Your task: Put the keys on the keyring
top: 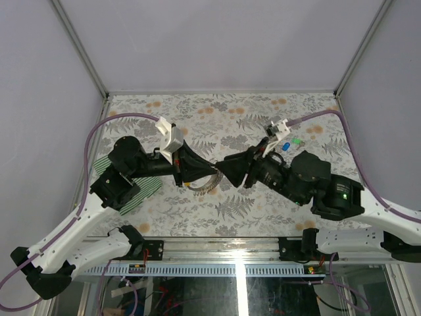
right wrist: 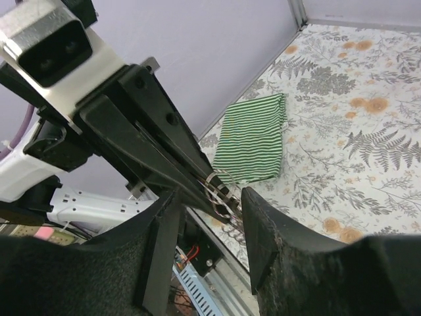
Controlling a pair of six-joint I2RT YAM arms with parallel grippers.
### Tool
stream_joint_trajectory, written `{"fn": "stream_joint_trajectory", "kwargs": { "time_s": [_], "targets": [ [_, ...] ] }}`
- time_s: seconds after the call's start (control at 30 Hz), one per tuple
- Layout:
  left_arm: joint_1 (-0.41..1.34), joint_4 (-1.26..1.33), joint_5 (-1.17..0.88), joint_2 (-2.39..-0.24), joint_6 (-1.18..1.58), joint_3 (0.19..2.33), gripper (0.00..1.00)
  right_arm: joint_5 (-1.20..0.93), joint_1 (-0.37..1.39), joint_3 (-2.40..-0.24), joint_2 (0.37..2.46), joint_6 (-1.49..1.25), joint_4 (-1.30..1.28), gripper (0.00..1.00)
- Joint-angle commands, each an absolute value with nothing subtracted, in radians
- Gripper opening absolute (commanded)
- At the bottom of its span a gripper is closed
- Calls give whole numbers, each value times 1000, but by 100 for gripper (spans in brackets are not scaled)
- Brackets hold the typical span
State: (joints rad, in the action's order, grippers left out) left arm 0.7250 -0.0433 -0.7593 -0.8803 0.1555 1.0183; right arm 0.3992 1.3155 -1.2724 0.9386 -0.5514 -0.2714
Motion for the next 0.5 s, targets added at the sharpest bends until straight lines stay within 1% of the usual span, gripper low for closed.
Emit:
{"fn": "stream_joint_trajectory", "kwargs": {
  "time_s": [0.0,0.03,0.13,0.2,0.33,0.47],
  "targets": [
    [727,-82,-706,-877,88,1050,0,400,1298,-1405,1018,-608,-300,49],
    [728,-103,-700,-877,69,1055,0,371,1263,-1418,1027,-618,-314,49],
    [727,-157,-680,-875,17,1067,0,110,1065,-1413,1030,-694,-302,49],
    [727,-183,-666,-868,-10,1075,0,-24,976,-1418,1043,-707,-295,50],
    [727,-210,-653,-858,-49,1087,0,-244,901,-1457,1083,-711,-303,47],
    [727,-248,-675,-854,-94,1103,0,-374,867,-1488,1113,-700,-367,45]
  ]
}}
